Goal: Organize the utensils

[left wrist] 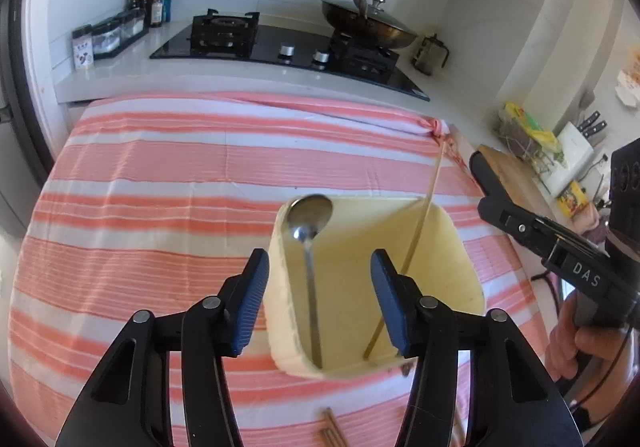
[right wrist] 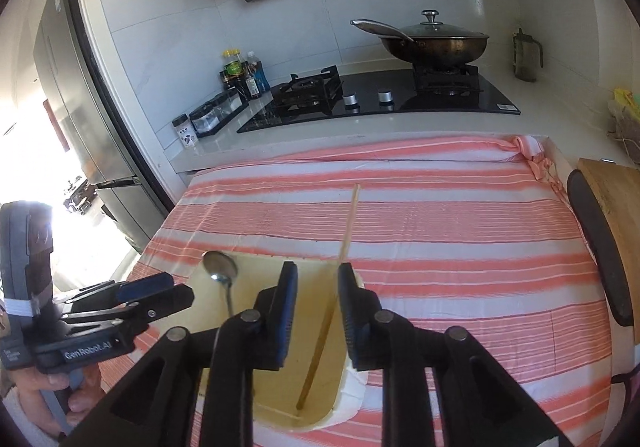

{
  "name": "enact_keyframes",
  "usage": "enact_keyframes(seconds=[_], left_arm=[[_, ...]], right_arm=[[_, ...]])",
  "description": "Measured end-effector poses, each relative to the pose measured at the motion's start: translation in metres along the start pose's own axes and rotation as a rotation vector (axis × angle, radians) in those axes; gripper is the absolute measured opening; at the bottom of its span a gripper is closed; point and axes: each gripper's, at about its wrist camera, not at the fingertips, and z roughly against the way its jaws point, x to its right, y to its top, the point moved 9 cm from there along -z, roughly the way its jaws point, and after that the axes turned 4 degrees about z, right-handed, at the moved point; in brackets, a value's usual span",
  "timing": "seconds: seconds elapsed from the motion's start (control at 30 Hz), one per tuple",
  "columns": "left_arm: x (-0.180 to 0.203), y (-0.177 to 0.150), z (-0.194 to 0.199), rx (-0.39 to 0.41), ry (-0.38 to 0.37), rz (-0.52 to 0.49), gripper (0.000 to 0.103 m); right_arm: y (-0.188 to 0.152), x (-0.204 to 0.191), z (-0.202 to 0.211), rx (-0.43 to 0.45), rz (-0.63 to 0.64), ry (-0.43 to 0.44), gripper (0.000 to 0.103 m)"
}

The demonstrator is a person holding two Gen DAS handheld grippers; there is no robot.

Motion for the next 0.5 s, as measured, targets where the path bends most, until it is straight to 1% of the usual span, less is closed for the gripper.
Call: enact_keyframes(seconds=[0.03, 0.1, 0.17, 0.27, 0.33, 0.37, 0.43, 0.5], left_arm=[[-0.004, -0.009, 0.011, 0.006, 0.006, -0.013, 0.063], [-0.016, -0.034, 0.035, 0.015, 0.015, -0.032, 0.078], [-0.034, -0.073, 0.057, 0.001, 0.038, -0.042, 0.083], [-0.059, -0.136, 0.076, -0.055, 0.082, -0.043, 0.083], [-0.075, -0.175, 0.084, -0.072, 0.143, -0.038, 0.083], [-0.082, -0.19, 0.086, -0.075, 0.166, -0.028, 0.083], [-0.091, -0.215, 0.086, -0.076, 0.186, 0.0, 0.083], [-0.097, -0.228, 0.079, -0.077, 0.21, 0.02, 0.083]], right_arm=[[-0.005, 0.0, 0.009, 0.011, 0.01, -0.001, 0.03], [-0.018, 0.0, 0.031, 0.026, 0.047, -0.006, 0.032], [-0.04, 0.002, 0.055, 0.028, 0.097, -0.021, 0.035], [-0.089, 0.013, 0.088, 0.007, 0.153, -0.043, 0.038], [-0.132, 0.027, 0.103, -0.025, 0.179, -0.09, 0.038], [-0.155, 0.035, 0.108, -0.048, 0.183, -0.117, 0.038], [-0.2, 0.054, 0.113, -0.102, 0.156, -0.153, 0.038], [-0.235, 0.07, 0.114, -0.147, 0.121, -0.181, 0.038]])
